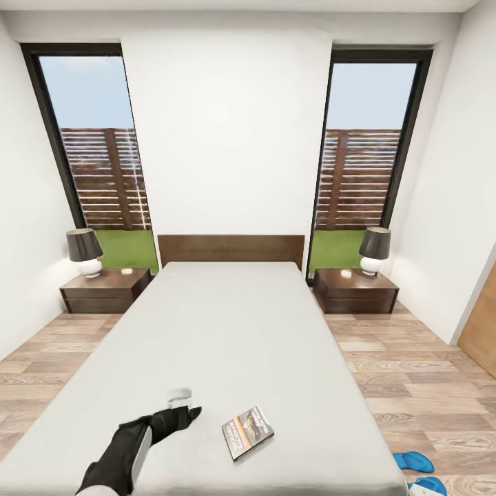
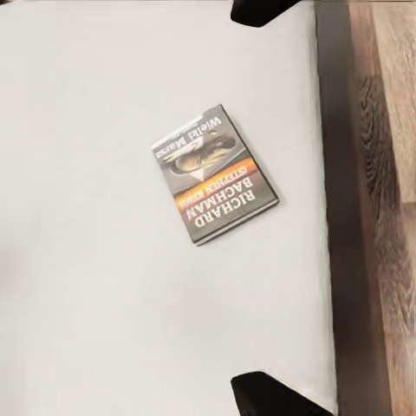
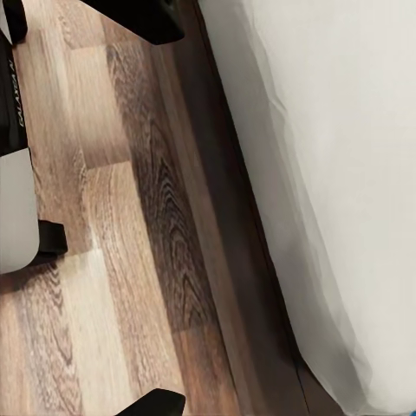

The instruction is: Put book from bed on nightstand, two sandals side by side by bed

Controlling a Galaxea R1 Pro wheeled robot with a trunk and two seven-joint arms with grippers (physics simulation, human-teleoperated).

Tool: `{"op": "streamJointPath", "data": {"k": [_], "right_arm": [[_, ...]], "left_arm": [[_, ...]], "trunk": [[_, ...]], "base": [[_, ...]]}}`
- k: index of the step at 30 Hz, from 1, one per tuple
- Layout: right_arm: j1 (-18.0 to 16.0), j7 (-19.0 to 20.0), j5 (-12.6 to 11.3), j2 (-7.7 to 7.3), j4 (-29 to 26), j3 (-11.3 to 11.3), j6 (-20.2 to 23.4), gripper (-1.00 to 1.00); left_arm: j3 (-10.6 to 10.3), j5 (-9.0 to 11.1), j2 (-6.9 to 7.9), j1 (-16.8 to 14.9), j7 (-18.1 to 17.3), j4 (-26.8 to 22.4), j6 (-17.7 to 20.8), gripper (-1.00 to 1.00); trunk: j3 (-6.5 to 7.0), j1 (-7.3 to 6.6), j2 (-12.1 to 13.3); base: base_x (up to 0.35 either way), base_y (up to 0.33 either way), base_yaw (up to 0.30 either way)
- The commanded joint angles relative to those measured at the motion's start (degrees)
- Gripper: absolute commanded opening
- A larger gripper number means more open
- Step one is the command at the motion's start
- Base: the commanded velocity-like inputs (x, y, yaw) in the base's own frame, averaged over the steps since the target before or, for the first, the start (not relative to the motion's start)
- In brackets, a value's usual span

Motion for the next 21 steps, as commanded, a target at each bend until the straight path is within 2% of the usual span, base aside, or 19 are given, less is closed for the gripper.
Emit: {"op": "streamJointPath", "data": {"k": [1, 2, 3, 4, 5, 6, 7, 8, 9, 10, 12, 14, 18, 21], "right_arm": [[-0.1, 0.4, -0.5, 0.02, 0.2, 0.5, -0.2, 1.0], [-0.1, 0.4, -0.5, 0.02, 0.2, 0.5, -0.2, 1.0], [-0.1, 0.4, -0.5, 0.02, 0.2, 0.5, -0.2, 1.0], [-0.1, 0.4, -0.5, 0.02, 0.2, 0.5, -0.2, 1.0], [-0.1, 0.4, -0.5, 0.02, 0.2, 0.5, -0.2, 1.0], [-0.1, 0.4, -0.5, 0.02, 0.2, 0.5, -0.2, 1.0], [-0.1, 0.4, -0.5, 0.01, 0.2, 0.5, -0.2, 1.0], [-0.1, 0.4, -0.5, -0.01, 0.2, 0.4, -0.2, 1.0], [-0.1, 0.4, -0.5, -0.05, 0.2, 0.5, -0.2, 1.0], [-0.1, 0.4, -0.5, -0.07, 0.2, 0.5, -0.2, 1.0], [-0.1, 0.4, -0.5, -0.17, 0.2, 0.4, -0.2, 1.0], [-0.1, 0.5, -0.5, -0.29, 0.2, 0.4, -0.1, 1.0], [-0.1, 0.9, -0.6, -0.38, 0.2, 0.4, -0.1, 1.0], [-0.1, 2.8, -0.6, -0.41, 0.2, 0.4, -0.1, 1.0]], "left_arm": [[0.1, -0.7, -1.02, -0.3, -0.6, -4.5, 3.4, 1.0], [-0.4, -0.6, -1.8, -0.8, -0.6, -8.2, 6.5, 1.0], [-0.8, -0.5, -2.11, -1.2, -0.6, -9.8, 8.1, 1.0], [-1.8, -0.1, -2.62, -2.4, -0.7, -12.5, 11.4, 1.0], [-3.0, 0.8, -2.95, -4.0, -0.8, -14.5, 14.7, 1.0], [-3.6, 1.5, -3.07, -4.9, -0.8, -15.2, 16.3, 1.0], [-4.7, 3.4, -3.23, -6.8, -0.8, -16.1, 19.0, 1.0], [-5.1, 4.7, -3.29, -7.8, -0.8, -16.5, 20.1, 1.0], [-5.6, 7.4, -3.36, -9.6, -0.7, -16.8, 21.8, 1.0], [-5.9, 8.8, -3.38, -10.4, -0.6, -16.9, 22.3, 1.0], [-6.4, 13.2, -3.43, -12.6, 0.3, -17.1, 23.6, 1.0], [-6.6, 15.9, -3.34, -13.7, 2.4, -16.9, 23.9, 1.0], [-6.7, 16.6, -3.3, -14.0, 3.2, -15.3, 22.5, 1.0], [-6.7, 16.9, -3.41, -14.1, 3.5, -14.5, 21.7, 1.0]], "trunk": [[-0.04, 0.03, 0.0], [-0.04, 0.03, 0.0], [-0.04, 0.03, 0.0], [-0.04, 0.03, 0.0], [-0.04, 0.03, 0.0], [-0.04, 0.03, 0.0], [-0.04, 0.03, 0.0], [-0.04, 0.03, 0.0], [-0.04, 0.03, 0.0], [-0.04, 0.03, 0.0], [-0.04, 0.03, 0.0], [-0.04, 0.03, 0.0], [-0.05, 0.03, 0.0], [-0.24, 0.03, 0.0]], "base": [[0.0, 0.0, 0.0], [0.0, 0.0, 0.0], [0.0, 0.0, 0.0], [0.0, 0.0, 0.0], [0.0, 0.0, 0.0], [0.0, 0.0, 0.0], [0.0, 0.0, 0.0], [0.0, 0.0, 0.0], [0.0, 0.0, 0.0], [0.0, 0.0, 0.0], [0.0, 0.0, 0.0], [0.0, 0.0, 0.0], [0.0, 0.0, 0.0], [0.0, 0.0, 0.0]]}}
